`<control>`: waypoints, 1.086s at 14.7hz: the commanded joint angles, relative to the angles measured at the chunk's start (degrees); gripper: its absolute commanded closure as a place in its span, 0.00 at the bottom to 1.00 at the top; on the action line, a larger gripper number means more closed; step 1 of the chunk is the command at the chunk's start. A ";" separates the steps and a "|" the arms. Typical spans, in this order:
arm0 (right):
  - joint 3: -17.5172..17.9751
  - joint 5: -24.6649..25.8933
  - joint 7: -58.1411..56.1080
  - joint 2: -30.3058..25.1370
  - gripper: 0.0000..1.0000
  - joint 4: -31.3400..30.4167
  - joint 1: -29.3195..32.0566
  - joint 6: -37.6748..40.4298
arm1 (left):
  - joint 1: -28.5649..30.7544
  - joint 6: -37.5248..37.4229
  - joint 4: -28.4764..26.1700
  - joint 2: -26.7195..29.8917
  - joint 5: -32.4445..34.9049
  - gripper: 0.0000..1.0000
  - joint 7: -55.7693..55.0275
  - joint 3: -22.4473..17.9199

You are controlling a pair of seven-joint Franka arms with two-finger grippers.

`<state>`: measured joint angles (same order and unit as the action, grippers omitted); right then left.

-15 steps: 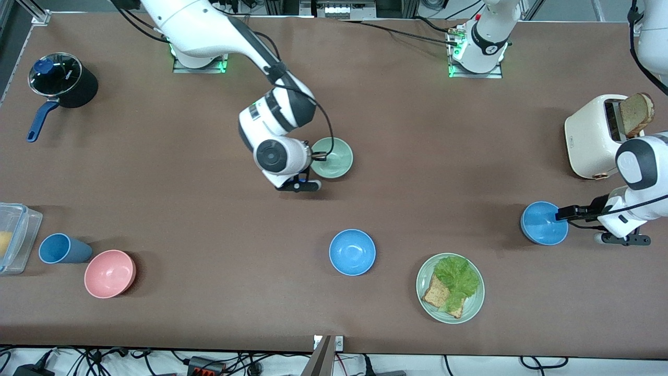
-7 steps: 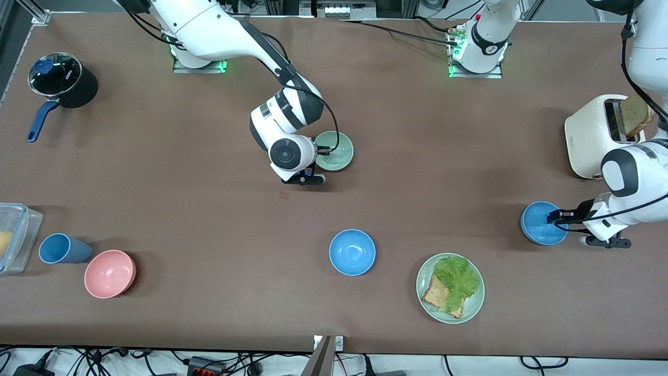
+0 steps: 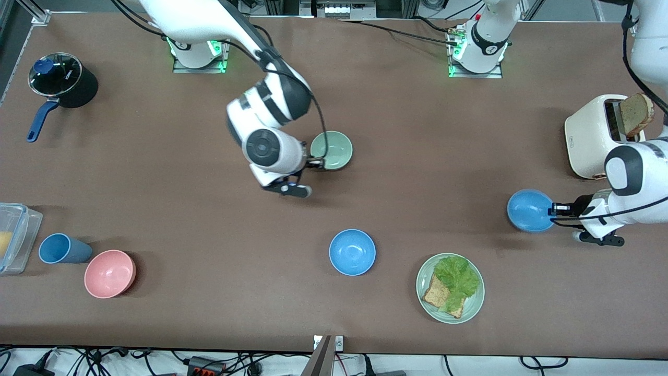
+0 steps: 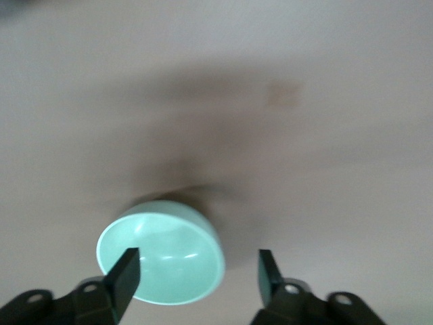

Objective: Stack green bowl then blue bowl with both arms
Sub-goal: 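Release the green bowl with the right gripper while the left gripper lifts the blue bowl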

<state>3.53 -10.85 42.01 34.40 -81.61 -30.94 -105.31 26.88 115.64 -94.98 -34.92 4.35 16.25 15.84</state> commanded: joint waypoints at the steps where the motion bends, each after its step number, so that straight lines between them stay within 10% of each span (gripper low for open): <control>1: -1.94 4.68 -3.76 -0.65 0.00 9.16 2.46 8.52 | 0.01 -8.38 -0.82 6.77 0.66 0.99 -1.91 4.18; 9: -2.82 5.92 -11.68 -5.65 0.00 16.93 14.67 13.11 | 0.80 -21.16 -1.43 14.79 -11.02 1.00 -36.86 24.30; 12: -2.82 6.89 -16.07 -8.64 0.00 16.14 19.50 13.64 | -2.17 -14.24 -2.22 13.22 -11.21 1.00 -55.48 31.86; 16: -3.26 7.33 -24.48 -15.23 0.00 10.52 26.71 13.28 | -14.65 1.66 -7.39 10.93 -10.77 1.00 -73.62 32.06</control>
<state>-0.38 -4.09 22.90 23.94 -66.09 -8.15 -92.26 16.60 110.85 -99.40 -22.78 -5.92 -50.87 48.02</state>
